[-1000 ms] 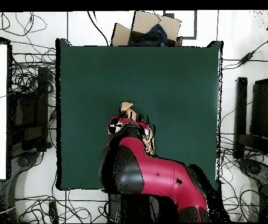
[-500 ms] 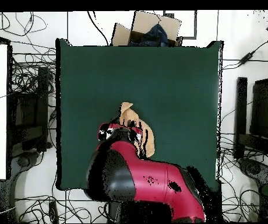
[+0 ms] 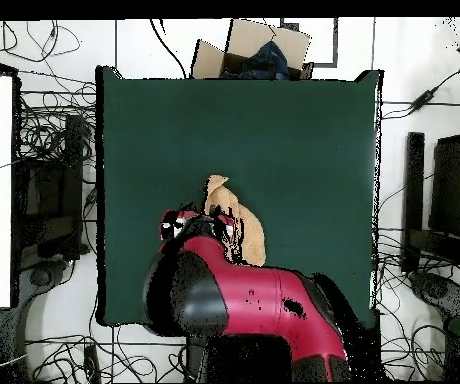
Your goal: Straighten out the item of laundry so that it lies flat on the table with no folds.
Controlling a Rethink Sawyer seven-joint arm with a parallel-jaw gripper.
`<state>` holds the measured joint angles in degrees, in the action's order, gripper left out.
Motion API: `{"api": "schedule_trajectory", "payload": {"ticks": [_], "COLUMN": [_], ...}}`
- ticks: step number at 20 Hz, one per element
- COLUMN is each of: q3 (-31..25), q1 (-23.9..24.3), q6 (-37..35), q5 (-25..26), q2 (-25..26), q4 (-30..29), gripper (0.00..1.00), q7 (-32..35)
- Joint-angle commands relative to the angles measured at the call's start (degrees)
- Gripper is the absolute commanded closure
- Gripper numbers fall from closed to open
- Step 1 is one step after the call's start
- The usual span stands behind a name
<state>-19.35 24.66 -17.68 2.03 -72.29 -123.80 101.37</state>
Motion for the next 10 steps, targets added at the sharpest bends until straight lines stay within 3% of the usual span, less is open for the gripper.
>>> {"api": "schedule_trajectory", "payload": {"ticks": [1,10], "q3": [-2.99,0.08], "q1": [-0.26,-1.55], "q6": [6.73,17.42], "q5": [5.74,10.06], "q2": [8.38,18.69], "q4": [-2.87,-1.2], "gripper": [0.0,0.0], "q7": [2.66,5.66]}}
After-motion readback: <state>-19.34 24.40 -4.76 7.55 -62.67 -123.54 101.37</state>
